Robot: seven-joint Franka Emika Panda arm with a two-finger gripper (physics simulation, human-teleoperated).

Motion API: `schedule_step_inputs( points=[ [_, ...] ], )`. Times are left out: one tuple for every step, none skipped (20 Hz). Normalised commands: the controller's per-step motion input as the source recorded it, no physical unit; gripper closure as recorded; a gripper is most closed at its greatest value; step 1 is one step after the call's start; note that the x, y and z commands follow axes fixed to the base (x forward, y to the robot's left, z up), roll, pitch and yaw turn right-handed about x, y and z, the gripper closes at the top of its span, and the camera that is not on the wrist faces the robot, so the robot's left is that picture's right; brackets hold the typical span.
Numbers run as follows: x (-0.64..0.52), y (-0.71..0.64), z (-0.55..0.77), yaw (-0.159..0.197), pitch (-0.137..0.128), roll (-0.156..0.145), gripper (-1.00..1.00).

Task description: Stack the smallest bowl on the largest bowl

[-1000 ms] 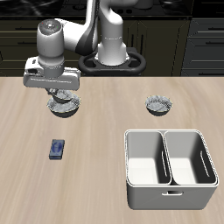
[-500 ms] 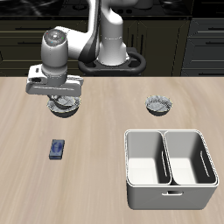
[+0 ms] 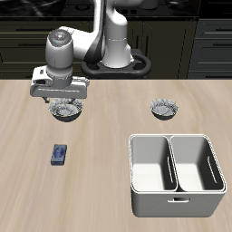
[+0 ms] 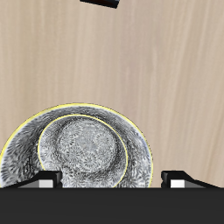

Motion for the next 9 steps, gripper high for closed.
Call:
schedule_step_inputs(
  points=[
    [-0.03,0.03,0.14,0.021,-0.023,-0.034,-1.00],
    [-0.06,0.09,0.10,-0.002,-0.023,-0.017,-1.00],
    [-0.03,0.13,0.15,0.017,-0.014,0.025,-1.00],
    [-0.01,0.02,0.04,-0.010,0.011,-0.023,-1.00],
    [-0.06,0.16,0.15,0.020,-0.018,0.033,-1.00],
    [0.00,0.09,0.10,0.013,-0.006,0.036,-1.00],
    [-0.07,0.12,0.15,-0.034,0.005,0.004,-1.00],
    [-0.07,0.21,0.21,0.015,-0.033,0.041,-1.00],
    [-0.09,0.20,0.28,-0.020,-0.040,0.041,-1.00]
  ],
)
